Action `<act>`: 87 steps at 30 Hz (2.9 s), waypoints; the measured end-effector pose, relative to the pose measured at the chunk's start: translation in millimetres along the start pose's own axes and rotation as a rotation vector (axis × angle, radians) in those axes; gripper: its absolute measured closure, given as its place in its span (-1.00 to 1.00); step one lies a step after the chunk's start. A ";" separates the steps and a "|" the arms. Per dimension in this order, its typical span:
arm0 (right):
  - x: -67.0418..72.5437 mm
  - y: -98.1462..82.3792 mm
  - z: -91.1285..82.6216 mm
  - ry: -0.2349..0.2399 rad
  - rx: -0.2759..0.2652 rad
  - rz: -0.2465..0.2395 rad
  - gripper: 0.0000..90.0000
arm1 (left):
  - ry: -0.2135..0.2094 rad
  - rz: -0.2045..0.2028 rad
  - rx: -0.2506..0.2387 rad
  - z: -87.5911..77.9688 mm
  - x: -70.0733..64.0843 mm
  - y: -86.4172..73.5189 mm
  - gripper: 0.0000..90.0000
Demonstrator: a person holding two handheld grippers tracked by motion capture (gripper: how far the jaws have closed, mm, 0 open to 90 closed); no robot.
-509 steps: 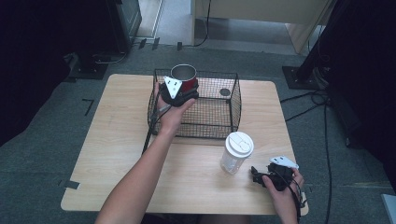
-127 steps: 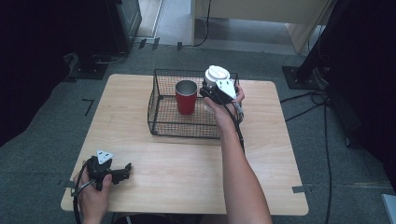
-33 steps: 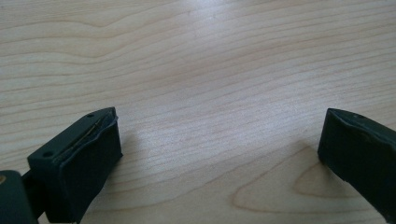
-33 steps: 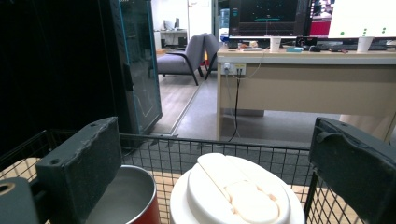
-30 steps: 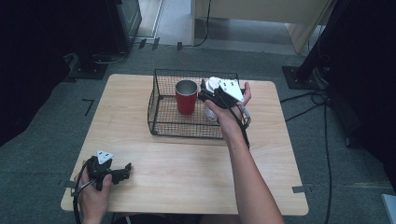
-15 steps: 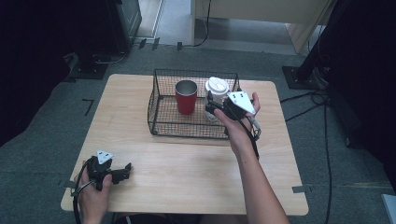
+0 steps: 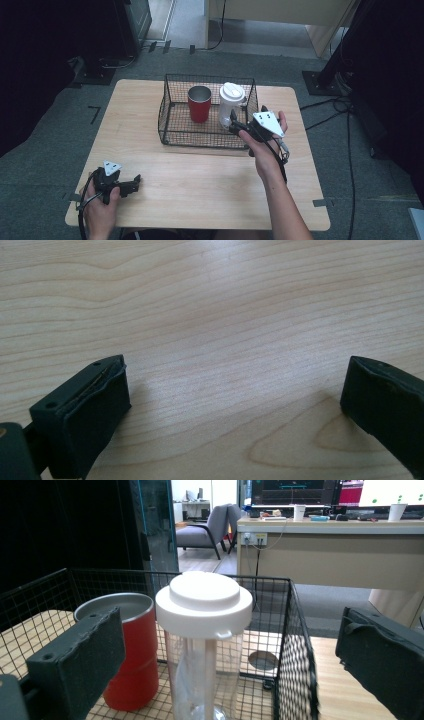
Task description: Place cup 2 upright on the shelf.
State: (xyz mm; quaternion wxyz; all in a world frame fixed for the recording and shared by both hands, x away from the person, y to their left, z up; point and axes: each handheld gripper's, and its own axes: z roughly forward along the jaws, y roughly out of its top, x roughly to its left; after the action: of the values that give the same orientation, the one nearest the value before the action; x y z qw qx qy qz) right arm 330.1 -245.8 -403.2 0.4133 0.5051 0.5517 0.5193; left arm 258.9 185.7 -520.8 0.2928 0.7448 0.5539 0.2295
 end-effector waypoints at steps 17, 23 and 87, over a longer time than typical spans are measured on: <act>-24.9 -29.5 -25.2 -0.009 0.028 -0.002 -1.00 | -0.001 -0.002 0.000 0.0 -0.2 0.0 -1.00; -36.8 -39.0 -35.7 -0.016 0.033 0.004 -1.00 | -0.001 -0.003 -0.002 0.1 -0.2 -0.1 -1.00; -147.5 -131.9 -126.4 -0.049 0.626 -0.087 -1.00 | 0.000 -0.001 0.000 0.1 -0.2 -0.2 -1.00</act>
State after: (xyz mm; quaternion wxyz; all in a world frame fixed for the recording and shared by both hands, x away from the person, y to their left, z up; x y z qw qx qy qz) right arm 211.1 -404.4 -528.9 0.2726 0.5961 0.6957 0.2939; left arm 258.7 185.5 -521.0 0.2932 0.7445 0.5542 0.2294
